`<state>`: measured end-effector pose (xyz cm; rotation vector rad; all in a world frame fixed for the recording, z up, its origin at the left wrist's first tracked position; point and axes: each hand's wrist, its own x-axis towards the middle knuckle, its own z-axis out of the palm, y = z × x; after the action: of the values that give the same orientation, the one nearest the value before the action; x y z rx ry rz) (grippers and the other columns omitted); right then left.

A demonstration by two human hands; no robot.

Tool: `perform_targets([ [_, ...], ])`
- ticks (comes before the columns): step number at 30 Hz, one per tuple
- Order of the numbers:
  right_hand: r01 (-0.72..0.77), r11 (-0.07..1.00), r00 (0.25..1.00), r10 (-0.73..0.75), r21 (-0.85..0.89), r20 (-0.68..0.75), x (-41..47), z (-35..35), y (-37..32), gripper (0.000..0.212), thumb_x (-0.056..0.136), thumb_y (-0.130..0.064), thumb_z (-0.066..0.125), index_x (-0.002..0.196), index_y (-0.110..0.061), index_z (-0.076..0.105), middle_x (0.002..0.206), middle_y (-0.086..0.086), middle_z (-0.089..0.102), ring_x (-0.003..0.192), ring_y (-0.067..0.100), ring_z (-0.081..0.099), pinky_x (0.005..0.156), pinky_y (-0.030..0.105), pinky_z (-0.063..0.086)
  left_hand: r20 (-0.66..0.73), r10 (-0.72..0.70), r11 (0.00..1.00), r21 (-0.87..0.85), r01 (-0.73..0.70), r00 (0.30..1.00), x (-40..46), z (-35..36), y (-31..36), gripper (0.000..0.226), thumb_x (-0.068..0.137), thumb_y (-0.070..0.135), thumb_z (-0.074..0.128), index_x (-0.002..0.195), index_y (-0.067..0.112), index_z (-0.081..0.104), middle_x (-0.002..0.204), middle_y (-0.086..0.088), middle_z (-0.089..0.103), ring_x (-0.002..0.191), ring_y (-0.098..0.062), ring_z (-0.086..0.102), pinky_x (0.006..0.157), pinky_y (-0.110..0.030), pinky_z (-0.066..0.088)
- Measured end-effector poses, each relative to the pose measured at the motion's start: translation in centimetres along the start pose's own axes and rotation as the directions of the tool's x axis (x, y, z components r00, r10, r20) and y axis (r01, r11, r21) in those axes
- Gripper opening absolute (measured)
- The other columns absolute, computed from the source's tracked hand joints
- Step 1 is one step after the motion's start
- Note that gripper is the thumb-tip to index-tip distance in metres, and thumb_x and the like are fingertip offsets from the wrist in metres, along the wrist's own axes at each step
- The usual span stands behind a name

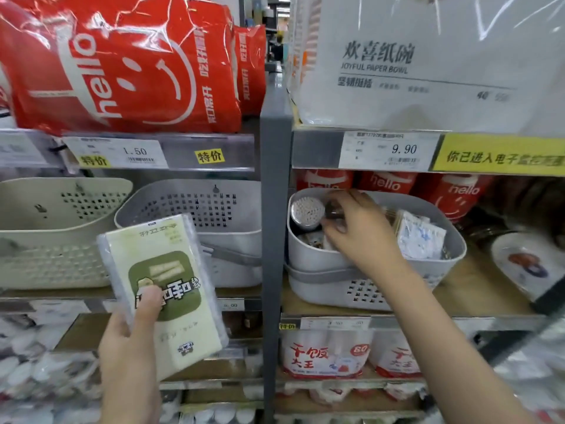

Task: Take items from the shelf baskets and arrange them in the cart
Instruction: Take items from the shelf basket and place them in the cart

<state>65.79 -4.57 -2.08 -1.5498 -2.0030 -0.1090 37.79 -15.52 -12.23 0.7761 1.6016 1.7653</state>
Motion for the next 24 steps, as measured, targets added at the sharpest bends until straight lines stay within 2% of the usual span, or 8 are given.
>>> perform_targets([
  [2, 0.031, 0.999, 0.989, -0.024, -0.044, 0.149, 1.9, 1.2, -0.2, 0.059, 0.080, -0.031, 0.069, 0.134, -0.018, 0.048, 0.131, 0.010, 0.054, 0.117, 0.031, 0.051, 0.091, 0.036, 0.044, 0.050, -0.016, 0.990, -0.138, 0.023, 0.999, -2.1, 0.6, 2.3, 0.057, 0.055, 0.080, 0.067, 0.096, 0.039, 0.067, 0.096, 0.006, 0.073, 0.090, -0.023, 0.070, 0.070, -0.052, 0.057],
  [4, 0.033, 0.994, 0.960, -0.001, -0.107, 0.280, 3.4, 2.3, -0.2, 0.070, 0.078, -0.037, 0.072, 0.139, -0.023, 0.040, 0.137, 0.008, 0.048, 0.119, 0.031, 0.051, 0.087, 0.033, 0.043, 0.112, -0.062, 0.964, -0.250, 0.089, 0.992, -3.1, 0.8, 2.4, 0.064, 0.055, 0.068, 0.074, 0.106, 0.030, 0.066, 0.095, 0.005, 0.075, 0.080, -0.017, 0.073, 0.059, -0.041, 0.059],
  [6, 0.047, 0.986, 0.950, 0.005, -0.160, 0.312, 4.1, 3.2, -0.3, 0.071, 0.077, -0.035, 0.072, 0.138, -0.023, 0.037, 0.136, 0.008, 0.048, 0.116, 0.032, 0.052, 0.079, 0.031, 0.041, 0.122, -0.095, 0.954, -0.274, 0.125, 0.988, -4.1, 1.1, 3.0, 0.060, 0.059, 0.060, 0.069, 0.108, 0.027, 0.064, 0.092, 0.004, 0.075, 0.075, -0.015, 0.073, 0.055, -0.035, 0.058],
  [8, 0.058, 0.978, 0.955, 0.003, -0.198, 0.298, 4.4, 3.6, -0.3, 0.069, 0.077, -0.030, 0.070, 0.137, -0.023, 0.037, 0.133, 0.008, 0.051, 0.112, 0.032, 0.055, 0.074, 0.030, 0.040, 0.092, -0.114, 0.958, -0.254, 0.134, 0.989, -4.4, 0.9, 2.9, 0.056, 0.058, 0.059, 0.067, 0.103, 0.027, 0.064, 0.090, 0.004, 0.075, 0.074, -0.015, 0.073, 0.058, -0.037, 0.057],
  [12, 0.048, 0.992, 0.965, -0.016, -0.116, 0.262, 4.1, 3.4, -0.1, 0.066, 0.077, -0.027, 0.072, 0.136, -0.024, 0.042, 0.129, 0.009, 0.056, 0.110, 0.031, 0.058, 0.081, 0.033, 0.048, 0.017, -0.165, 0.963, -0.216, 0.164, 0.986, -5.5, 0.1, 2.2, 0.057, 0.055, 0.059, 0.067, 0.102, 0.026, 0.066, 0.091, -0.001, 0.075, 0.080, -0.024, 0.071, 0.066, -0.041, 0.055],
  [17, 0.070, 0.998, 0.993, -0.070, -0.001, 0.100, 2.8, 1.1, -0.6, 0.076, 0.075, -0.031, 0.075, 0.141, -0.021, 0.040, 0.137, 0.008, 0.052, 0.118, 0.032, 0.053, 0.093, 0.039, 0.046, -0.004, -0.204, 0.961, -0.191, 0.199, 0.979, -6.8, -1.4, 1.4, 0.063, 0.053, 0.063, 0.068, 0.105, 0.029, 0.068, 0.093, 0.001, 0.075, 0.081, -0.022, 0.073, 0.067, -0.038, 0.055],
  [21, 0.134, 0.975, 0.981, -0.106, 0.177, -0.161, -0.8, -0.5, -1.0, 0.071, 0.074, -0.028, 0.077, 0.136, -0.020, 0.045, 0.129, 0.006, 0.056, 0.116, 0.026, 0.053, 0.093, 0.035, 0.042, -0.063, -0.191, 0.968, -0.176, 0.177, 0.980, -6.6, -3.0, 1.2, 0.055, 0.043, 0.068, 0.077, 0.089, 0.039, 0.070, 0.085, 0.007, 0.075, 0.082, -0.023, 0.072, 0.071, -0.040, 0.055],
  [24, 0.226, 0.938, 0.938, -0.138, 0.263, -0.317, -4.6, -1.0, -1.4, 0.070, 0.079, -0.026, 0.076, 0.139, -0.013, 0.042, 0.131, 0.008, 0.053, 0.123, 0.022, 0.048, 0.102, 0.036, 0.039, -0.099, -0.156, 0.974, -0.179, 0.137, 0.983, -6.2, -4.1, 1.2, 0.077, 0.037, 0.078, 0.075, 0.100, 0.035, 0.067, 0.093, 0.007, 0.075, 0.084, -0.020, 0.072, 0.075, -0.041, 0.053],
])
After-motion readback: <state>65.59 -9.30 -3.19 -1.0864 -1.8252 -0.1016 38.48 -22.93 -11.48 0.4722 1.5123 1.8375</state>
